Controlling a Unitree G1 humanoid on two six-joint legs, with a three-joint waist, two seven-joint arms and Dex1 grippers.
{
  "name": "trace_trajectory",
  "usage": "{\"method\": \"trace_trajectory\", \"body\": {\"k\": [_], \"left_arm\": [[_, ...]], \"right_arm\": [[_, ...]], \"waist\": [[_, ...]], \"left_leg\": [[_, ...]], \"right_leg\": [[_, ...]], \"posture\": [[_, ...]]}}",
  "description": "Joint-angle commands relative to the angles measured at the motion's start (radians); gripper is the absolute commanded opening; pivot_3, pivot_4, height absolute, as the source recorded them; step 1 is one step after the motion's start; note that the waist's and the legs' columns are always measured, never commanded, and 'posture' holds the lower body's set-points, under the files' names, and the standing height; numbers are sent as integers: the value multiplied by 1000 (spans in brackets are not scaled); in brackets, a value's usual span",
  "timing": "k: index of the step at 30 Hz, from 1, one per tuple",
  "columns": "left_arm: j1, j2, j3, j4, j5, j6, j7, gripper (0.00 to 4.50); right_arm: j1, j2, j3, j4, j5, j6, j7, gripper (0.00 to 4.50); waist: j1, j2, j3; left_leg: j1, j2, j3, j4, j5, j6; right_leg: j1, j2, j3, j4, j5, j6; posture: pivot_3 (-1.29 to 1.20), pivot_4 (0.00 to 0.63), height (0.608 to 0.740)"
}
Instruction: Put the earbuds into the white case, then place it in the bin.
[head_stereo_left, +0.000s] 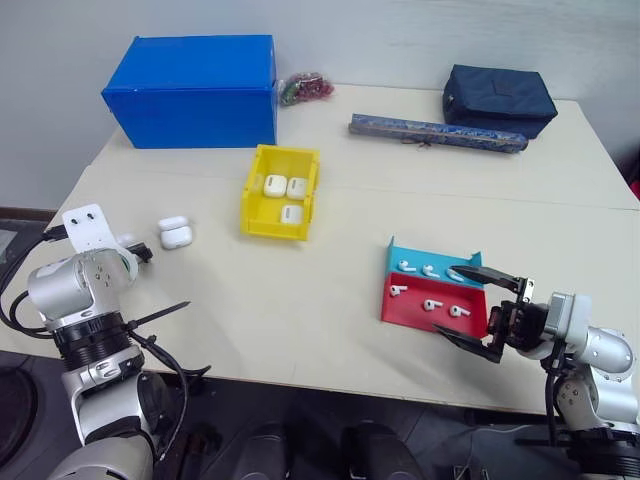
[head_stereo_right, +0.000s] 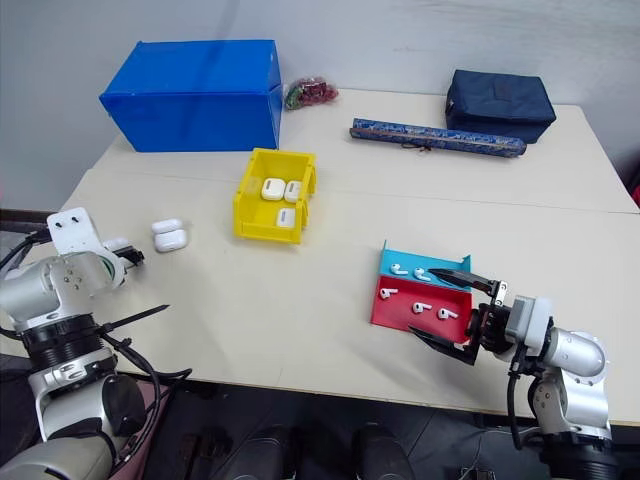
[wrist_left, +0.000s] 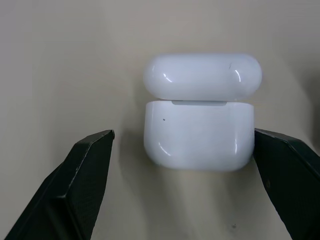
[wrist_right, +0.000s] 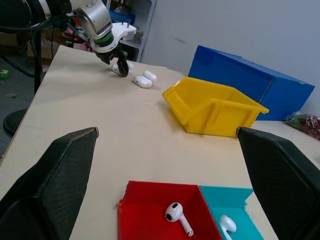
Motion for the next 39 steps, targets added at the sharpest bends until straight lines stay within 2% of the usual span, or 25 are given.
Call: {"method": "trace_trajectory", "body": {"k": [1, 12, 15, 18, 19, 23, 26, 28, 31, 33, 35, 39], "left_arm": [[-20, 0, -3, 34, 28, -30, -11, 4479], [-29, -9, 5, 81, 46, -44, -40, 4479], [-21, -19, 2, 75, 52, -34, -41, 3876], [-12, -20, 5, 65, 59, -33, -44, 2915], [-8, -16, 6, 61, 61, -35, -47, 2768], [38, -1, 22, -10, 47, -27, -94, 2769], [100, -15, 87, -128, -4, -58, -162, 2769], [183, 8, 143, -231, -98, -107, -305, 2769], [366, 81, 186, -418, -323, -269, -704, 2769], [443, 79, 208, -540, -469, -384, -915, 2769], [498, 69, 162, -622, -514, -509, -1038, 2769], [504, -10, 28, -687, -603, -626, -1120, 2769]], "right_arm": [[5, 6, -20, 3, 30, -27, 28, 4500], [7, 22, -36, 113, 35, -106, 93, 4500], [8, 22, -36, 122, 35, -117, 96, 4500], [10, 21, -37, 126, 35, -124, 96, 4500], [11, 21, -37, 127, 34, -125, 94, 4500], [19, 20, -37, 122, 33, -128, 88, 4500], [25, 19, -42, 115, 29, -131, 76, 4500], [38, 9, -54, 100, 30, -127, 64, 4500], [62, -19, -80, 85, 31, -110, 50, 4500], [77, -44, -102, 83, 32, -94, 46, 4500], [94, -80, -125, 92, 26, -76, 44, 4500], [151, -159, -183, 105, 3, -34, 19, 4500]], "waist": [[0, 0, 0], [0, 0, 0], [0, 0, 0], [-1, 0, 0], [-2, 0, 0], [-5, 0, 0], [-7, 0, 0], [-7, 0, 0], [-7, -1, 1], [-3, -2, 1], [8, -1, 1], [16, 6, -2]], "left_leg": [[0, 0, 0, 0, 0, 0], [1, 0, 0, 0, 2, 0], [1, 0, 0, 0, 2, -1], [1, 0, 0, 0, 2, 0], [1, 0, 0, 0, 2, 0], [2, 0, 0, 0, 2, -1], [1, 0, 1, -1, 2, -1], [0, 0, 1, -1, 2, -1], [-1, 1, 1, -2, 2, -2], [-3, 1, 1, -1, 2, -2], [-3, 0, 0, 0, 1, -1], [2, -1, 0, -1, 0, 4]], "right_leg": [[0, 0, 0, 0, 0, 0], [0, 0, 0, 2, 0, 0], [0, 0, 0, 2, 0, 0], [0, 0, 0, 2, 0, 0], [0, 0, 0, 2, 0, 0], [0, 0, 0, 3, 0, 0], [-1, 0, 1, 2, 0, 0], [-2, 0, 1, 3, 0, 0], [-4, 0, 0, 3, 0, 0], [-5, 0, 0, 2, 0, 0], [-2, -1, 0, -1, 0, 0], [11, -1, 1, -17, -1, -2]], "posture": [[0, 150, 740], [0, 150, 740], [0, 150, 740], [0, 150, 740], [0, 150, 740], [0, 150, 740], [0, 150, 740], [0, 150, 740], [0, 150, 740], [0, 150, 740], [0, 150, 740], [0, 150, 740]]}}
